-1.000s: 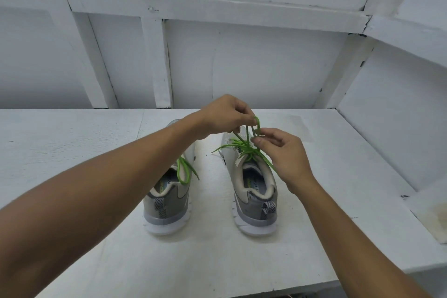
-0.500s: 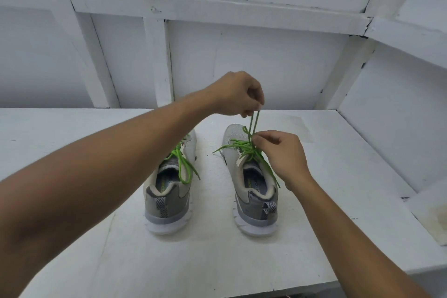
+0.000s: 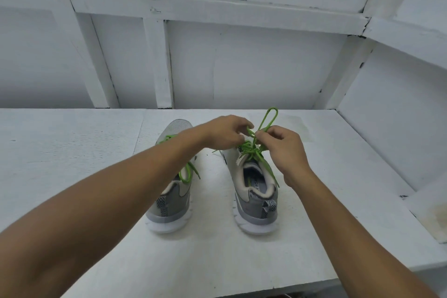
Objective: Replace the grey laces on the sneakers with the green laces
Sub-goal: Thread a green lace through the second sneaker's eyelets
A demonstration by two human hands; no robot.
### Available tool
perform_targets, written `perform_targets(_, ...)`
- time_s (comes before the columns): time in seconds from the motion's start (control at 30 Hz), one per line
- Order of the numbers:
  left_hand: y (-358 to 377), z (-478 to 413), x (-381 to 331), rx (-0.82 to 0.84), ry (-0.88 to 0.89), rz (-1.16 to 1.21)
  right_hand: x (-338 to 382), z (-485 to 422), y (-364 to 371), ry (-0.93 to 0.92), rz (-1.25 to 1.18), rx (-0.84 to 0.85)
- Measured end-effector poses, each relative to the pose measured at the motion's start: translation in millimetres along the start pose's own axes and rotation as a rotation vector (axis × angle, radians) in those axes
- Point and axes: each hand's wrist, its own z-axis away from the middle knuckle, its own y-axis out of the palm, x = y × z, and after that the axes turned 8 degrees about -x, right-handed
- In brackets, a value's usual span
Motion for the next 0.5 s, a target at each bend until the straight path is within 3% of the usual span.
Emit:
perform_targets(0.3,17,3,-10,-0.250,0.073,-0.001,-1,-4,1,0.041,0.030,-0.063)
perform_targets(0.5,21,3,-11,-0.251,0.027,0.046,-1,-5,0,0.097,0.087,-0.123)
